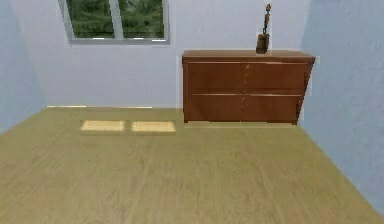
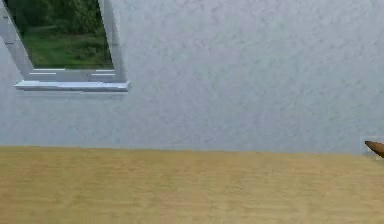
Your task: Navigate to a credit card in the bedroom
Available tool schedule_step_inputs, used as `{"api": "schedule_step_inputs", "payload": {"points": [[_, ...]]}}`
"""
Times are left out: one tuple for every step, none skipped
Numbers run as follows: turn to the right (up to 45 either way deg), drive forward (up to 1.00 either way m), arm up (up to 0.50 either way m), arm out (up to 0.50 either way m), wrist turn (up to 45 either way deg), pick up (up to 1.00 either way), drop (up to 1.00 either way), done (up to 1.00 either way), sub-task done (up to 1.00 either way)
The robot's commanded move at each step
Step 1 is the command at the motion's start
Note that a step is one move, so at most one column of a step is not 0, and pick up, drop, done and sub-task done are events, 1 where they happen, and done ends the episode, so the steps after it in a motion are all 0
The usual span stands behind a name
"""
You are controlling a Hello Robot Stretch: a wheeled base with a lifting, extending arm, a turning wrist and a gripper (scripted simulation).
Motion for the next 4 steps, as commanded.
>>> {"api": "schedule_step_inputs", "payload": {"points": [[0.0, 0.8, 0.0, 0.0, 0.0, 0.0, 0.0, 0.0, 0.0], [-3.0, 0.0, 0.0, 0.0, 0.0, 0.0, 0.0, 0.0, 0.0], [0.0, 1.0, 0.0, 0.0, 0.0, 0.0, 0.0, 0.0, 0.0], [-9.0, 0.0, 0.0, 0.0, 0.0, 0.0, 0.0, 0.0, 0.0]]}}
